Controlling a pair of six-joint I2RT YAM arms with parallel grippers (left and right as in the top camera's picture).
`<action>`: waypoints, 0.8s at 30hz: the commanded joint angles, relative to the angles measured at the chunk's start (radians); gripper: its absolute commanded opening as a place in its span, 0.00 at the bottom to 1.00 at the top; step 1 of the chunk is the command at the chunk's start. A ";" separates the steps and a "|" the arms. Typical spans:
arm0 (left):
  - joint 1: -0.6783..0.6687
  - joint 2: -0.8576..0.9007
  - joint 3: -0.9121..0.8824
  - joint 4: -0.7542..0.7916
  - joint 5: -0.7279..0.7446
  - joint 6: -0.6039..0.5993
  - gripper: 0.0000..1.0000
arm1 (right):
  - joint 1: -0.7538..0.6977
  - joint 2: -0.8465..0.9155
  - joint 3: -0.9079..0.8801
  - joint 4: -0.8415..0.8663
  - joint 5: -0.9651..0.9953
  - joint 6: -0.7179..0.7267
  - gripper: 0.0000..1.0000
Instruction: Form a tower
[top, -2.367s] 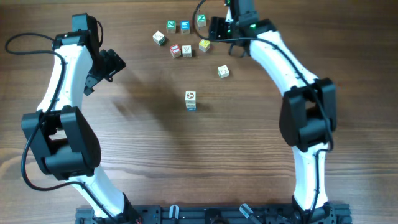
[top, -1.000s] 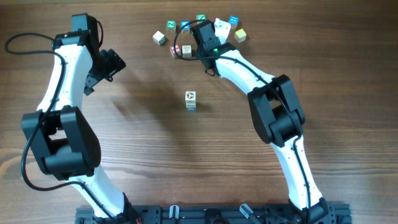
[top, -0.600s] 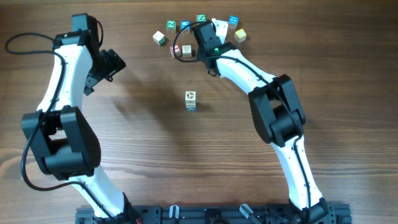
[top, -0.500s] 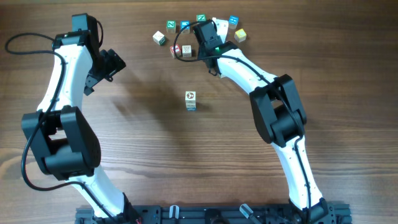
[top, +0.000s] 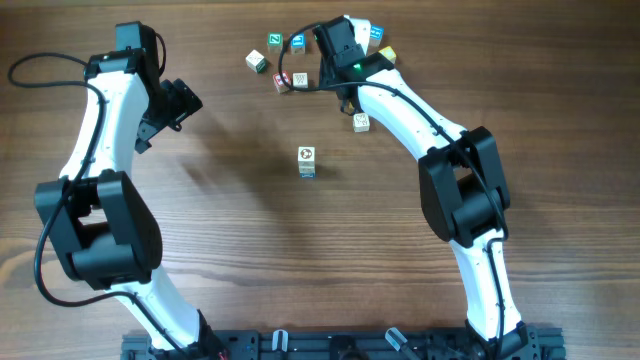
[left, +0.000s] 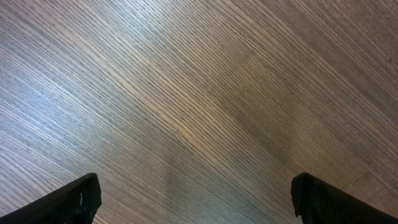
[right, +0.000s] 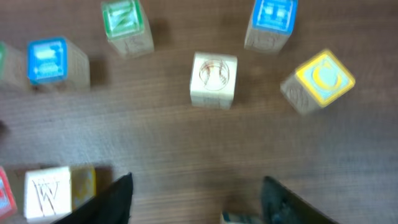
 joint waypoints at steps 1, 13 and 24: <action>0.001 -0.029 0.016 0.000 -0.014 0.001 1.00 | -0.009 -0.031 0.006 -0.085 -0.072 0.001 0.77; 0.001 -0.029 0.016 0.000 -0.014 0.001 1.00 | -0.100 -0.029 -0.005 -0.207 -0.268 0.001 0.38; 0.001 -0.029 0.016 0.000 -0.014 0.001 1.00 | -0.098 -0.027 -0.005 -0.251 -0.267 0.001 0.32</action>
